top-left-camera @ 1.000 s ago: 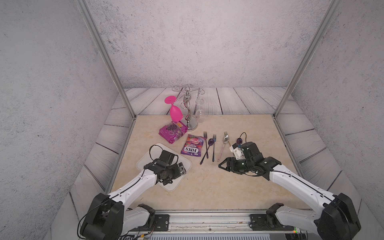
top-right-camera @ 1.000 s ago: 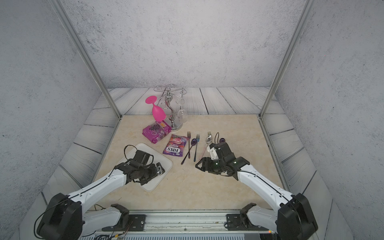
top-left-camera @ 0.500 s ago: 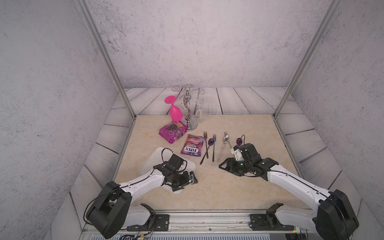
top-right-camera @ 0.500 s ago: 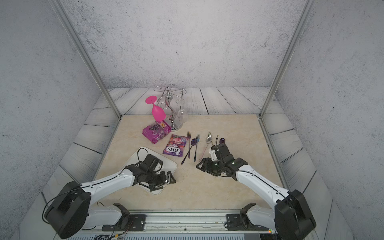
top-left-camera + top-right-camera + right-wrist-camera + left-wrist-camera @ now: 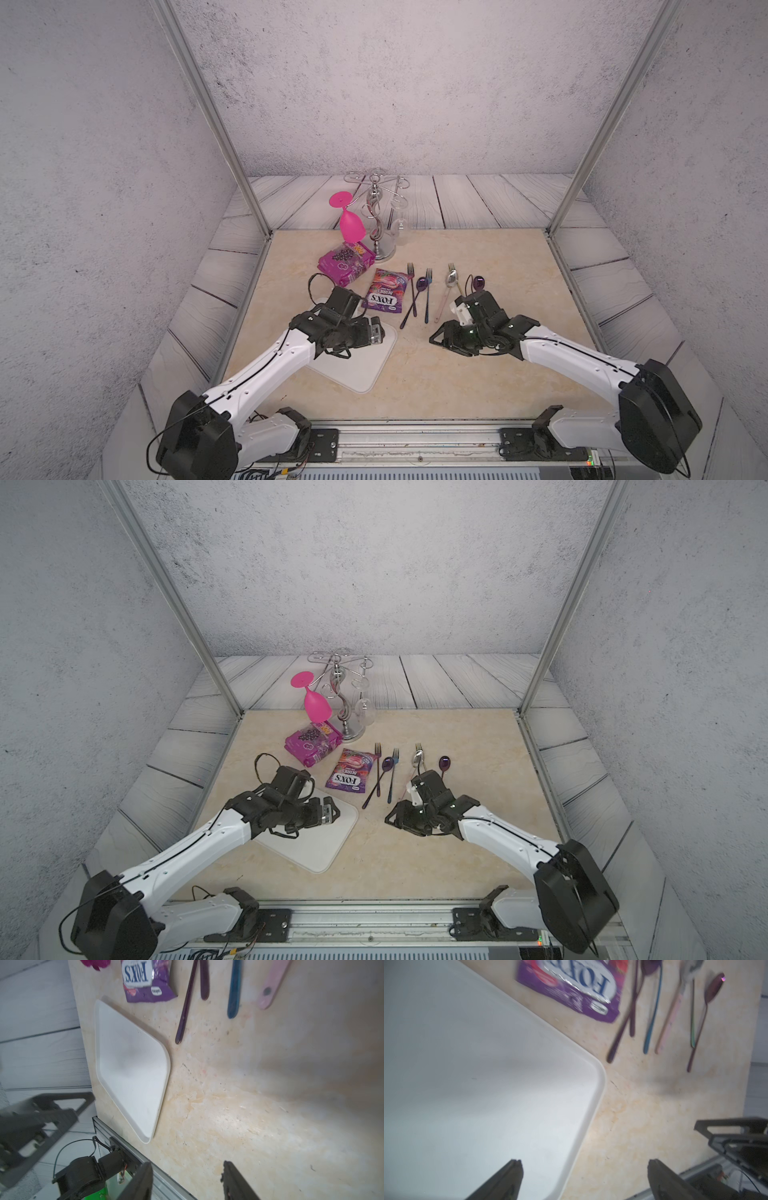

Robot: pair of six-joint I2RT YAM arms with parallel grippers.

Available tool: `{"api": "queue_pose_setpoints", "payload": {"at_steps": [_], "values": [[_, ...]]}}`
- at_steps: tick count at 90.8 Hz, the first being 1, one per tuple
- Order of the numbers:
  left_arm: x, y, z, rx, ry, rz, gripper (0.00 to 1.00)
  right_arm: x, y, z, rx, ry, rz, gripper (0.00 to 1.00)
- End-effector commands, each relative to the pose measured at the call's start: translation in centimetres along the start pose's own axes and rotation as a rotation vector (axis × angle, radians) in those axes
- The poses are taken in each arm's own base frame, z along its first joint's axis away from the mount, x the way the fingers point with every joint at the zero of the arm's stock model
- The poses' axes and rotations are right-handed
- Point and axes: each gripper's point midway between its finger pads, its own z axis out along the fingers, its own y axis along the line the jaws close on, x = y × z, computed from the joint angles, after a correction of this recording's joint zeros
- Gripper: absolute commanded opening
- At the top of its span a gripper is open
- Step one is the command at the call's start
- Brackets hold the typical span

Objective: Set the spoon and fork side by side
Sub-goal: Move the tray to the center of the board.

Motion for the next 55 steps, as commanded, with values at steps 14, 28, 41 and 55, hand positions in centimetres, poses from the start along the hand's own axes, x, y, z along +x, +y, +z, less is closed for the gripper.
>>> {"api": "queue_pose_setpoints", "payload": {"at_steps": [14,28,41,55], "values": [[-5.6,5.8,-9.3,-0.329,-0.369,0.059,1.00,0.8,4.7,5.2,0.007,0.016,0.012,0.41],[-5.5,6.7,-11.2,-0.353,-0.440,0.059,0.99,0.5,5.5,8.2,0.080,0.027,0.040,0.36],[-4.8,7.2,-11.2,-0.357,-0.435,0.062,1.00,0.8,4.9,10.3,0.160,0.040,0.077,0.36],[-4.5,7.5,-11.7,-0.351,-0.458,0.068,1.00,1.1,4.6,11.8,0.176,0.046,0.107,0.36]]}}
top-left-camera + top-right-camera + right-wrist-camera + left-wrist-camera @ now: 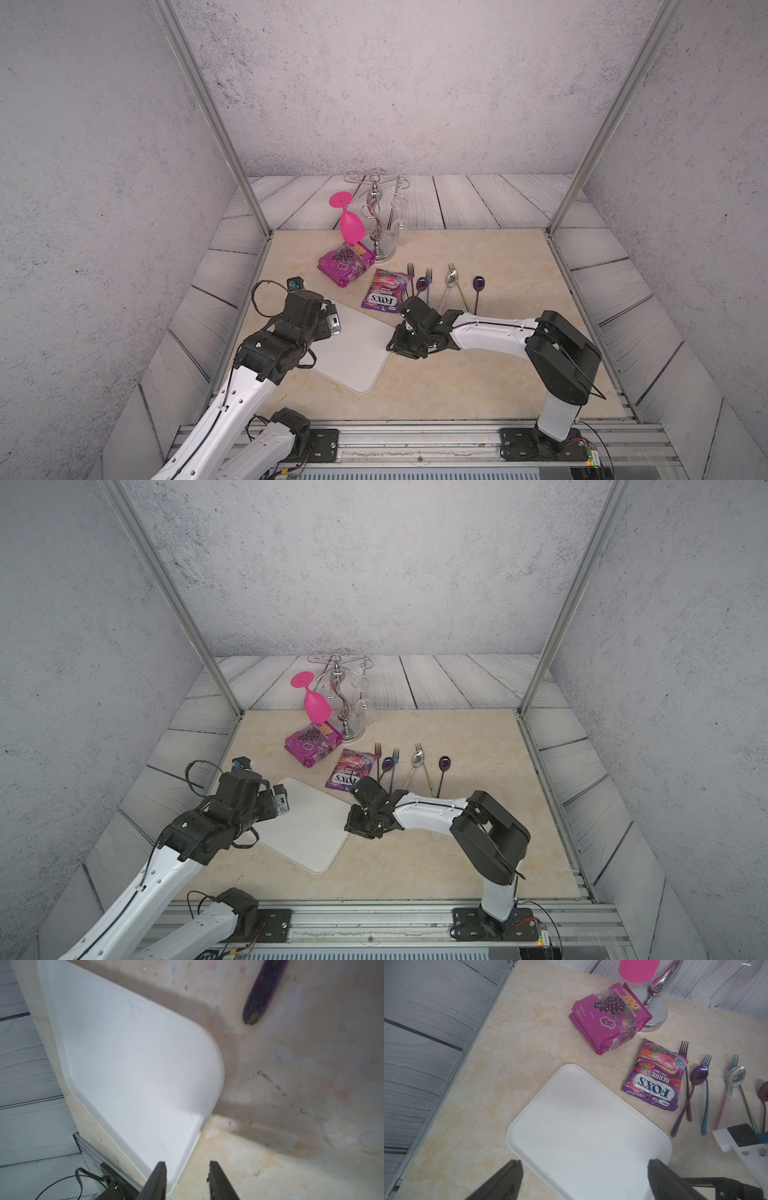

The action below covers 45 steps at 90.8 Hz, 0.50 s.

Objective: Set the spoon and fork side by side
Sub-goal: Move the tray to the center of the board.

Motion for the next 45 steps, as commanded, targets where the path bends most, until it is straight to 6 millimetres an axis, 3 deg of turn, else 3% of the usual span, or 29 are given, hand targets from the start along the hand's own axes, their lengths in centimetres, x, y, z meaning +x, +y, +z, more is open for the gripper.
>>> {"api": "queue_pose_setpoints", "payload": {"at_steps": [1,27,45], "values": [[0.3,1.3,-0.5,-0.037,-0.016,0.021,1.00,-0.1,-0.5,0.8,0.050,-0.016,0.045,0.36],[0.7,1.7,-0.9,-0.035,-0.021,0.041,1.00,0.0,-0.3,3.0,0.057,0.028,0.056,0.30],[0.6,1.7,-1.1,-0.028,-0.032,0.037,1.00,0.0,-1.4,2.7,0.100,0.033,0.066,0.17]]}}
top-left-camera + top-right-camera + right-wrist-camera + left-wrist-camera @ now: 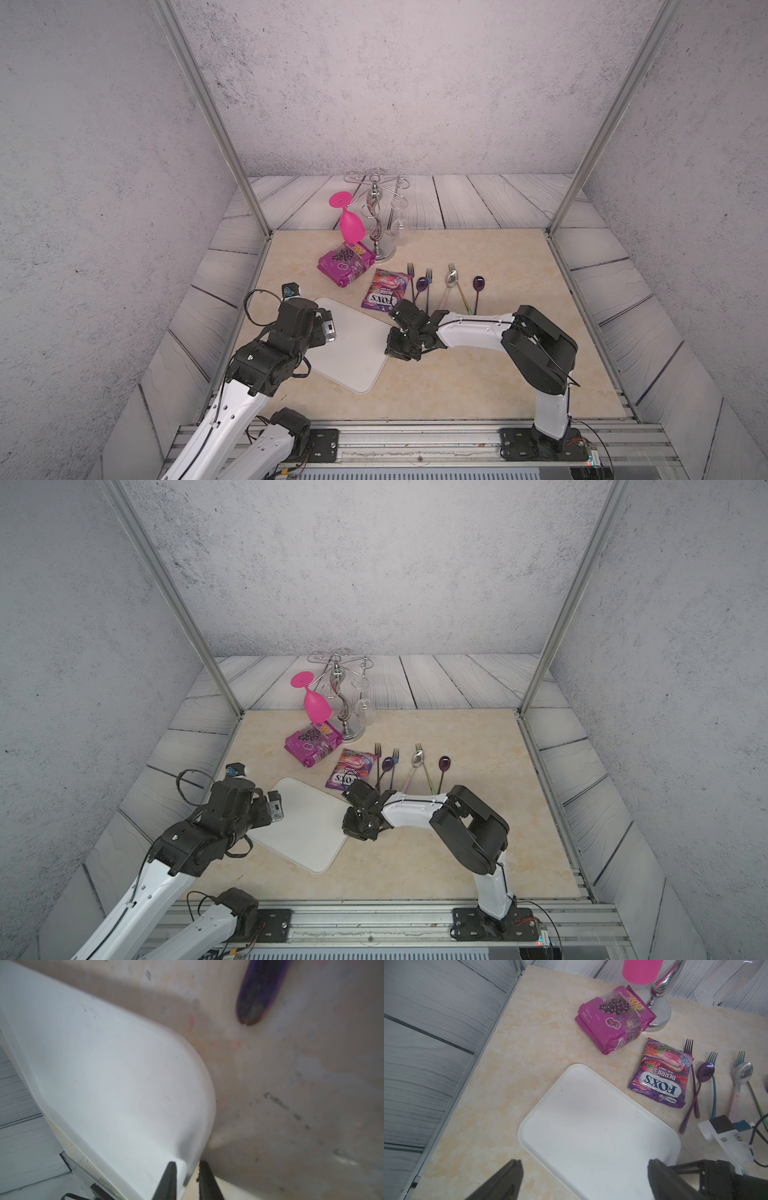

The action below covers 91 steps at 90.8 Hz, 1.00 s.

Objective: Set the spoon and fork side by side
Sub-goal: Move the tray to the center of the board.

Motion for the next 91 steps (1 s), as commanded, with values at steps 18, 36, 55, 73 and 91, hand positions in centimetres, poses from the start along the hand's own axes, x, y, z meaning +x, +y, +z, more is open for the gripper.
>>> {"api": "queue_pose_setpoints", "payload": {"at_steps": [18,36,55,73,91], "values": [[0.0,0.4,-0.2,-0.007,-0.007,0.013,1.00,-0.5,-3.2,-2.8,0.083,0.042,-0.060,0.04],[0.2,-0.2,0.0,0.022,0.000,-0.002,0.99,0.8,-8.3,-5.7,0.118,0.182,-0.140,0.00],[0.1,-1.0,0.3,0.055,0.003,-0.011,1.00,0.7,-14.3,-9.9,0.124,0.158,-0.146,0.00],[0.3,-1.7,0.8,0.078,0.026,-0.002,0.99,0.5,-17.7,-13.1,0.178,0.176,-0.267,0.00],[0.6,-2.0,1.0,0.090,0.033,-0.004,0.99,-0.1,-18.1,-12.7,0.164,0.197,-0.293,0.00]]}}
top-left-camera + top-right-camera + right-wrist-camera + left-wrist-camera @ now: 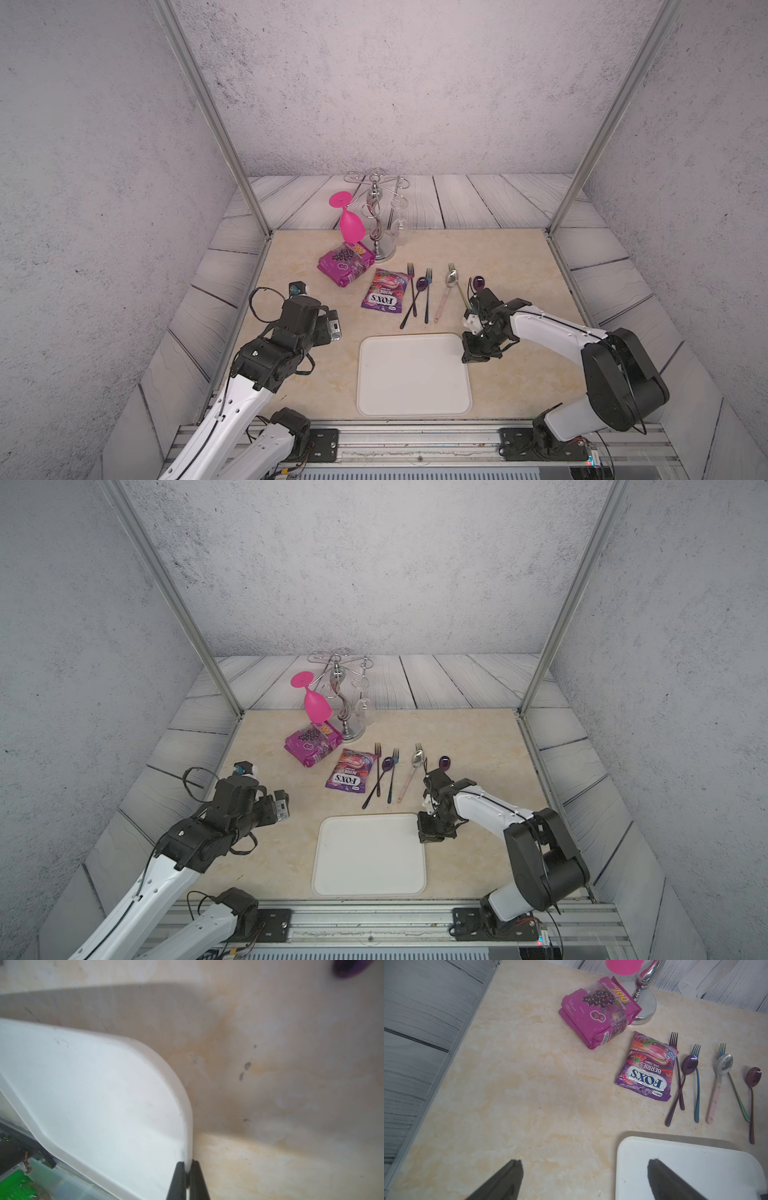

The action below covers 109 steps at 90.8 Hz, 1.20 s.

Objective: Set the spoon and fork side by side
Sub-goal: Move the tray to the center of the board.

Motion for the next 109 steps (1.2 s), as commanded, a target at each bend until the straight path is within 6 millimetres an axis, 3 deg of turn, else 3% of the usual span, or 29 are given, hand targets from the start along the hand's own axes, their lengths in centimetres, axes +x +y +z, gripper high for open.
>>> {"api": "queue_pose_setpoints", "payload": {"at_steps": [1,18,50,84,95,109], "values": [[0.2,-0.1,0.2,0.012,0.001,-0.005,0.99,0.6,0.1,0.2,-0.016,0.045,-0.081,0.00],[0.4,-0.1,0.1,0.023,0.000,-0.011,0.99,-0.6,-1.4,0.7,0.050,0.029,-0.048,0.00],[1.0,-0.5,0.6,0.036,0.024,-0.010,0.99,-1.6,-2.3,0.9,0.003,-0.006,0.045,0.00],[1.1,-0.6,1.0,0.033,0.041,-0.020,0.99,-1.3,-2.7,0.8,0.024,0.003,0.049,0.00],[1.0,-0.4,1.2,0.012,0.043,-0.025,0.99,-1.2,-2.8,-0.3,0.048,-0.023,0.055,0.31],[1.1,0.5,1.3,-0.023,0.005,-0.088,1.00,-1.9,-2.6,-3.7,0.100,-0.114,0.026,0.48]]}}
